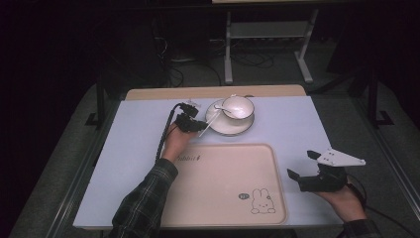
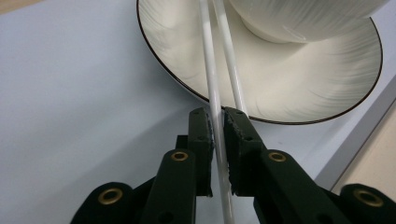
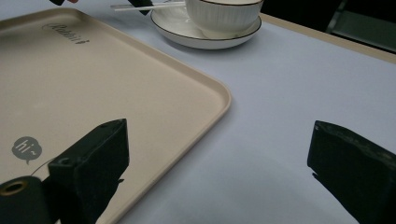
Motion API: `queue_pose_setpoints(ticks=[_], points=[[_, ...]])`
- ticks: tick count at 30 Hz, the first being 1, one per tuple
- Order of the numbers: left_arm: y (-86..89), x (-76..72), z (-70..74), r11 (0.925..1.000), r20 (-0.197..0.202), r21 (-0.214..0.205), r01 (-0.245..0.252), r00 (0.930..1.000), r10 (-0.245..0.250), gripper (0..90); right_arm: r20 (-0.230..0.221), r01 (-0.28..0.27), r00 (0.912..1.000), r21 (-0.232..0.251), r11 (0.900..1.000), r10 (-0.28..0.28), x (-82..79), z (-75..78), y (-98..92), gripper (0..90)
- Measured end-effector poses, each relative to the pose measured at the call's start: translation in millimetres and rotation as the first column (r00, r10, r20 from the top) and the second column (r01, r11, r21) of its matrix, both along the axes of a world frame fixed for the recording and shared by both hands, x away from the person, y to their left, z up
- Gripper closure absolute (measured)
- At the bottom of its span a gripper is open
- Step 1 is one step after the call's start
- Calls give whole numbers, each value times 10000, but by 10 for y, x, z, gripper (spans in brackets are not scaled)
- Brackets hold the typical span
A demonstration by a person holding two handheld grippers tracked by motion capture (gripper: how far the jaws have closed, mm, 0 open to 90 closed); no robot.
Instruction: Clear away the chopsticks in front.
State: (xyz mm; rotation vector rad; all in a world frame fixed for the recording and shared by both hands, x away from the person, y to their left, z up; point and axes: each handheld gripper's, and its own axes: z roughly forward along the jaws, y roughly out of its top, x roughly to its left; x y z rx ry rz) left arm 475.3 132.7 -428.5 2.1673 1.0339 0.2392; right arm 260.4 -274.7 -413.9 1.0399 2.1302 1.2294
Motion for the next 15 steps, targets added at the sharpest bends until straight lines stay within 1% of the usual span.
queue_pose_setpoints(ticks=[7,9,13,15], points=[[-6,6,-13,10000,-26,-9,14,10000,-14,843,-2,27,10000,-2,10000,-27,-1,0,-4,50],[4,7,-9,9999,-15,34,-106,9999,106,850,-3,15,10000,-2,10000,-15,-1,0,-3,50],[25,10,2,9998,51,-63,-196,9998,197,857,4,12,10000,19,10000,-12,-3,2,-3,50],[44,3,35,9996,135,-131,-240,9996,242,858,2,29,10000,28,10000,-29,-3,3,-7,50]])
